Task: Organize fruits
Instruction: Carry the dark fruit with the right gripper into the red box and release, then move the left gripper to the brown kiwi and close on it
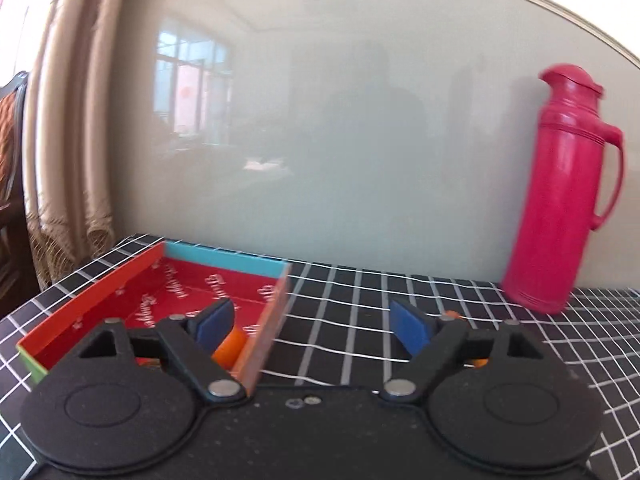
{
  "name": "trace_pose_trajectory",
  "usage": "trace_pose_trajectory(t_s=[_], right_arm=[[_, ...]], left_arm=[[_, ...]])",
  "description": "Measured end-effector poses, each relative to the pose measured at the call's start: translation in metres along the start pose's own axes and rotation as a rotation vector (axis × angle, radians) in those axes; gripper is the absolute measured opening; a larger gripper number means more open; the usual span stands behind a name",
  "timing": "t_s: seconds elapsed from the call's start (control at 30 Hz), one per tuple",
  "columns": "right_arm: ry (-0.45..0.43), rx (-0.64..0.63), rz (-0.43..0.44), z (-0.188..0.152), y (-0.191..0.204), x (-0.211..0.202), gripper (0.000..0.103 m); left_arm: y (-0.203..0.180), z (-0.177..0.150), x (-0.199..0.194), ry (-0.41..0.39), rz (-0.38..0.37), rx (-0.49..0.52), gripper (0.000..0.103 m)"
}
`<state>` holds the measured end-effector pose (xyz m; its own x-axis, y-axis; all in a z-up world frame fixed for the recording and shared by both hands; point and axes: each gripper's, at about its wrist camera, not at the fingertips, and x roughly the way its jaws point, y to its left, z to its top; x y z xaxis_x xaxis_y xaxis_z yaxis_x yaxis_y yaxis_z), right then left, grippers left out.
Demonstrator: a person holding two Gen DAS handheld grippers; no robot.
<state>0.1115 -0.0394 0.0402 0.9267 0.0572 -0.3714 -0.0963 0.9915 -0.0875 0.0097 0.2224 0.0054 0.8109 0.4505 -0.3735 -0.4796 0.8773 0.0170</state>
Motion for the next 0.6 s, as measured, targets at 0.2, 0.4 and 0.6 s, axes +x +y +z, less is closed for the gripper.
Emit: trace_pose_trajectory(t_s=[0.2,0.4,0.6], right_arm=[[0.026,0.013,-0.016,-0.001,-0.03,-0.006,0.085],[0.008,0.012,-0.067,-0.006,-0.051,-0.015,0.085],[0.005,0.041,-0.143,-0.012,-0.082,-0.021,0.087]], left_arm=[[-0.023,0.003,-0.005,0.002,-0.058,-0.009,0.099],[-0.057,0.003,-0.012,0.002,-0.052,0.024,0.103],[-0.098,0.002,-0.019,-0.004,-0.02,0.085,0.103]])
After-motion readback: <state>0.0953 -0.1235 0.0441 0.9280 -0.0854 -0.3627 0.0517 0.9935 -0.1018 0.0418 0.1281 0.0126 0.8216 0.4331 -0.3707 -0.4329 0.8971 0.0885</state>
